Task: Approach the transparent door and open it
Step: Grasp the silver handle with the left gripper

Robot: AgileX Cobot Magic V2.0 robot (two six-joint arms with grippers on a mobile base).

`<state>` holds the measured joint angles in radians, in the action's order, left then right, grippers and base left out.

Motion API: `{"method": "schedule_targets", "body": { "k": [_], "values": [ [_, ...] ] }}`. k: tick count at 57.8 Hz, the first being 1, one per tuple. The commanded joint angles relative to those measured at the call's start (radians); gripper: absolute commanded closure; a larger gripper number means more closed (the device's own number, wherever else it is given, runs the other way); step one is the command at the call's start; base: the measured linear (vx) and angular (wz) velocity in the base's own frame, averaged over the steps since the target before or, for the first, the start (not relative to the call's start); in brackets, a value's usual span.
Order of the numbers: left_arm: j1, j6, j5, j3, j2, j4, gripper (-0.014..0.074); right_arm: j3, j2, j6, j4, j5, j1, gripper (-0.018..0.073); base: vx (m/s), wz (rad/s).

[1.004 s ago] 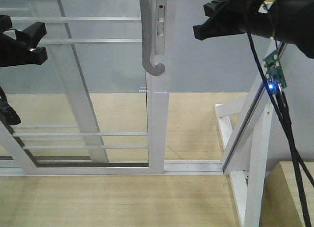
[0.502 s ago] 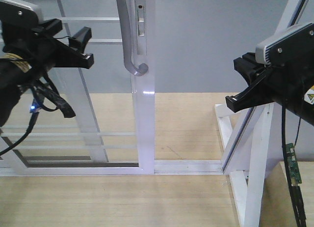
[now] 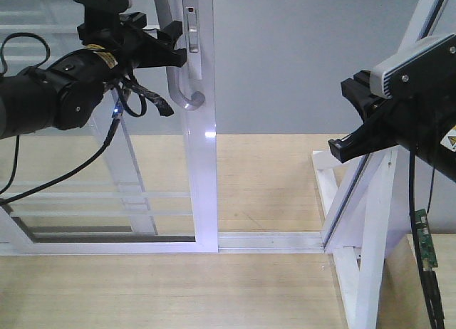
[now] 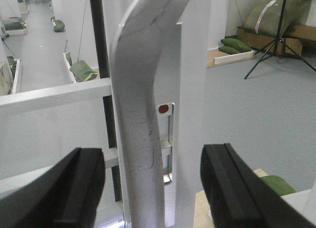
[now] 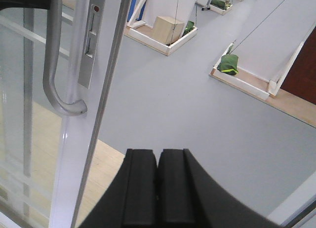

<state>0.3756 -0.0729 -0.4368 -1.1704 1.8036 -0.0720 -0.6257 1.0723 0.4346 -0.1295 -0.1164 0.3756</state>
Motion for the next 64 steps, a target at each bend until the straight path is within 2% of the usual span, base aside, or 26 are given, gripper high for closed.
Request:
{"method": "schedule_targets", "body": {
  "k": [1, 14, 20, 26, 37, 45, 64],
  "values": [
    [0.004, -0.015, -0.047, -0.097, -0.007, 0.004, 0.0062, -0.028, -0.023, 0.017, 0.006, -0.092, -0.003, 0.0564, 0.0, 0.0],
    [0.004, -0.015, 0.02, -0.241, 0.082, 0.006, 0.0064, -0.028, -0.023, 0.054, 0.006, -0.095, -0.003, 0.0564, 0.0, 0.0],
    [0.004, -0.015, 0.056, -0.281, 0.095, 0.019, 0.0108, -0.028, -0.023, 0.075, 0.006, -0.095, -0.003, 0.0564, 0.0, 0.0],
    [0.004, -0.014, 0.07, -0.284, 0.088, 0.021, 0.0233, -0.028, -0.023, 0.084, 0.006, -0.095, -0.003, 0.0564, 0.0, 0.0],
    [0.004, -0.004, 0.145, -0.284, 0.051, 0.021, 0.0598, -0.028, -0.022, 0.09, 0.006, -0.096, -0.003, 0.0564, 0.0, 0.0],
    [0.004, 0.03, 0.194, -0.284, 0.028, 0.02, 0.0603, -0.028, -0.02, 0.09, 0.006, -0.1, -0.003, 0.0564, 0.0, 0.0],
    [-0.036, 0.03, 0.31, -0.284, -0.016, 0.019, 0.0598, -0.028, -0.02, 0.09, 0.003, -0.107, -0.003, 0.0564, 0.0, 0.0]
  ]
}}
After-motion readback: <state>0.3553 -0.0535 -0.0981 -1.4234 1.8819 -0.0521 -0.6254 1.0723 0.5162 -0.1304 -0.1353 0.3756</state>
